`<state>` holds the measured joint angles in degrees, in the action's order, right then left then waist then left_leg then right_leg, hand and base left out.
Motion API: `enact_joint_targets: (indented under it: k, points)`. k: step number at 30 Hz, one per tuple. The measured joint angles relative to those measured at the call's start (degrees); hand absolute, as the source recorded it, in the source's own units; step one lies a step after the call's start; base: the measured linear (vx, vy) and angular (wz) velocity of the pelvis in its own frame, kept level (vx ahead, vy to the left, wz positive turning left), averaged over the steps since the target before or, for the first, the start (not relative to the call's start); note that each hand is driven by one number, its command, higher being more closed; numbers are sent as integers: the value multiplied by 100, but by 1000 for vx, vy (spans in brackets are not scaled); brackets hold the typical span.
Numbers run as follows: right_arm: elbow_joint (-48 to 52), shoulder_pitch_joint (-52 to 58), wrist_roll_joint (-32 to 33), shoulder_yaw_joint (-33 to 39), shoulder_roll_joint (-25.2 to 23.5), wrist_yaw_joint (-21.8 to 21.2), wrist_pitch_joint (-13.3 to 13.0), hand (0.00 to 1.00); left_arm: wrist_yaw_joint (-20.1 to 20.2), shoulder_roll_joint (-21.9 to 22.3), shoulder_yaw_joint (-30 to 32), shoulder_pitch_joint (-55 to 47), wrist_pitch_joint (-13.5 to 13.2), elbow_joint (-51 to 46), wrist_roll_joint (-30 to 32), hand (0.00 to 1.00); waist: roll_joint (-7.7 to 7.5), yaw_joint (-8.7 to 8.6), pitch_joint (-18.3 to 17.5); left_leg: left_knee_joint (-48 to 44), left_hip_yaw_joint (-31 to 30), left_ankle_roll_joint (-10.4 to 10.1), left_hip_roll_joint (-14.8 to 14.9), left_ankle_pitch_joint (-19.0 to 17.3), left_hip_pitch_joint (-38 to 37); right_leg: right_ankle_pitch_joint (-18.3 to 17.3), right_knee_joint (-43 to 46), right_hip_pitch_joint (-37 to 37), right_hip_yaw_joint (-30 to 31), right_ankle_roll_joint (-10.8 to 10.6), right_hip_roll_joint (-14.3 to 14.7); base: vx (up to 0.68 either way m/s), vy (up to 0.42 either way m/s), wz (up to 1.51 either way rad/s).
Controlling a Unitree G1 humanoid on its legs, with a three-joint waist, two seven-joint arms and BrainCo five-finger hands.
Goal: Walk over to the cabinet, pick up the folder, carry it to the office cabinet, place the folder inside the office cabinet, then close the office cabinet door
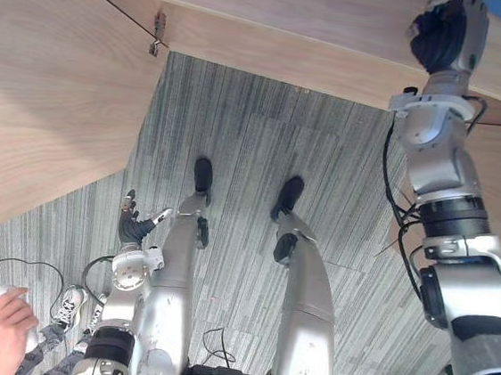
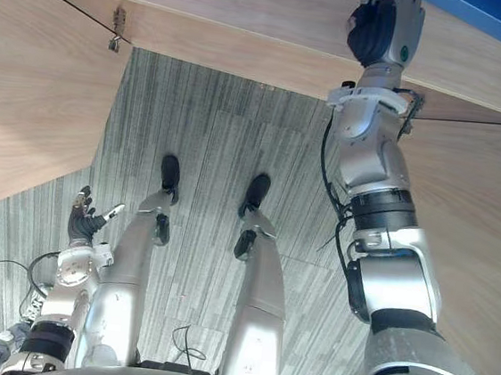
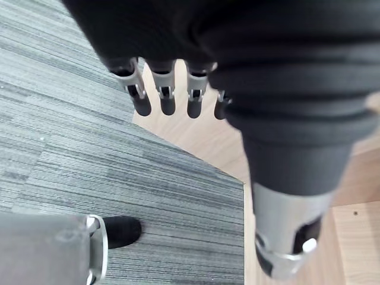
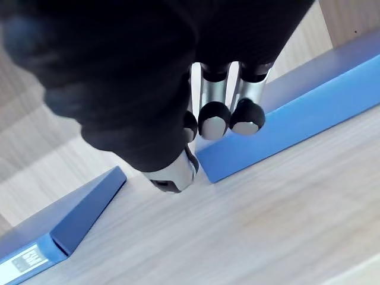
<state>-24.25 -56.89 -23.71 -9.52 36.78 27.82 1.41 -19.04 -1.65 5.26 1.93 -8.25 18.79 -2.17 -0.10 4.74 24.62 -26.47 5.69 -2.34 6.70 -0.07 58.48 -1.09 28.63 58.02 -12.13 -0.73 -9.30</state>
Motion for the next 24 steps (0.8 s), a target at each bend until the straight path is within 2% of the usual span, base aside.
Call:
enact_joint_targets:
  k: [3,13,15,24]
  points:
    - [-206,-167,284,-21,205,-62,-4,100,85,-76,-85,-236,-95,-283,-20,0,4,-3,2,-35,39,1,1,-1,152,-63,129,155,-23,6,-54,1,-4,10]
    - [-722,-715,994,-70,662,-206,-59,100,250,-71,-114,-599,-174,-1032,-273,0,36,37,108,-218,223,72,27,16,571,-138,419,649,29,-9,-181,0,-2,4]
    - [-840,-812,1005,-69,842,-235,-172,100,321,-74,-103,-606,-200,-1197,-281,0,90,27,190,-399,210,74,20,-10,693,-260,669,769,21,-20,-248,-25,-14,14]
    - [-1304,-1362,1488,-67,1130,-279,-466,100,446,-69,-115,-614,-228,-1731,-605,0,115,39,286,-945,196,32,117,-181,1189,-551,1329,1301,54,3,-330,-38,-23,4]
